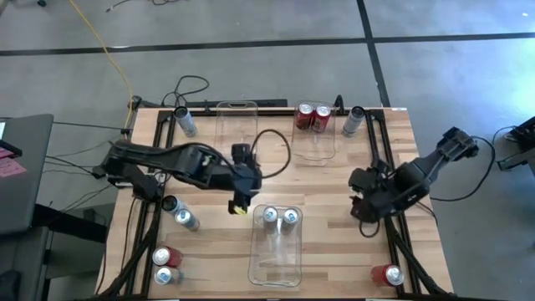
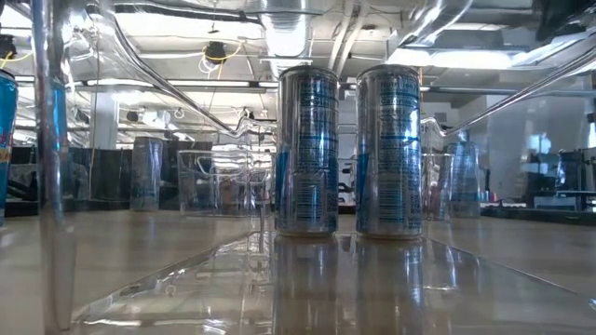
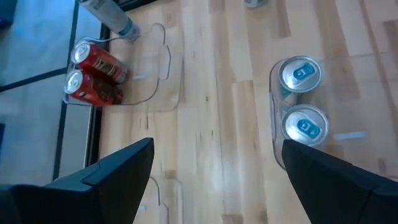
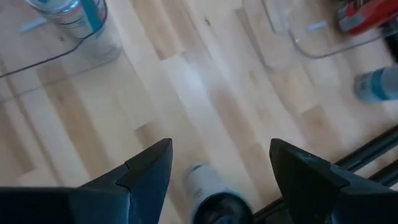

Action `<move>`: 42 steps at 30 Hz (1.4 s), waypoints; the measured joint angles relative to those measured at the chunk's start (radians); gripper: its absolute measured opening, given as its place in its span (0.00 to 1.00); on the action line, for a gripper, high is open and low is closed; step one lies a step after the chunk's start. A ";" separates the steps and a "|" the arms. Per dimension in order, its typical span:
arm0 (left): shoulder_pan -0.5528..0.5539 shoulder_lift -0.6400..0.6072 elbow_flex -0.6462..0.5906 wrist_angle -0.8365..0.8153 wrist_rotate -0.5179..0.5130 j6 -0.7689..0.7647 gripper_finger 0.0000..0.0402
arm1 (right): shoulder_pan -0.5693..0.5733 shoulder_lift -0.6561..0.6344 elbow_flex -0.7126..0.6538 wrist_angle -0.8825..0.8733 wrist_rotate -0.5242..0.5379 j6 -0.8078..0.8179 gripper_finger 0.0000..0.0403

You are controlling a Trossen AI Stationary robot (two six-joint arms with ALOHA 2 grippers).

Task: Sort soda cans
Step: Put the top blue soda can into the bottom transparent bin

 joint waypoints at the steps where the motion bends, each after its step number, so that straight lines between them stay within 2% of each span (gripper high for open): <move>1: 0.000 -0.006 0.000 -0.009 -0.008 -0.003 0.87 | 0.016 0.000 0.000 -0.001 -0.008 0.032 0.71; 6: 0.000 -0.012 0.000 -0.069 -0.079 -0.019 0.87 | 0.092 0.006 0.000 -0.001 -0.064 0.156 0.71; 12: -0.006 -0.011 0.000 -0.147 -0.086 -0.062 0.87 | 0.143 0.007 0.000 0.000 -0.104 0.260 0.71; 20: -0.026 -0.045 -0.001 -0.170 -0.146 -0.100 0.87 | 0.119 0.007 0.000 -0.008 -0.116 0.265 0.71; 24: -0.023 -0.072 -0.001 -0.177 -0.158 -0.113 0.87 | 0.134 0.007 0.000 -0.008 -0.181 0.274 0.71; 29: -0.024 -0.097 -0.001 -0.193 -0.165 -0.145 0.87 | 0.185 0.007 0.000 0.006 -0.276 0.423 0.71; 32: -0.033 -0.097 -0.010 -0.230 -0.169 -0.179 0.87 | 0.231 0.007 0.000 0.003 -0.297 0.546 0.71; 36: -0.051 -0.129 -0.101 -0.221 -0.194 -0.190 0.87 | 0.290 0.007 0.000 0.004 -0.299 0.695 0.71; 42: -0.050 -0.242 -0.326 -0.059 -0.209 -0.171 0.87 | 0.365 0.007 0.000 0.007 -0.329 0.869 0.71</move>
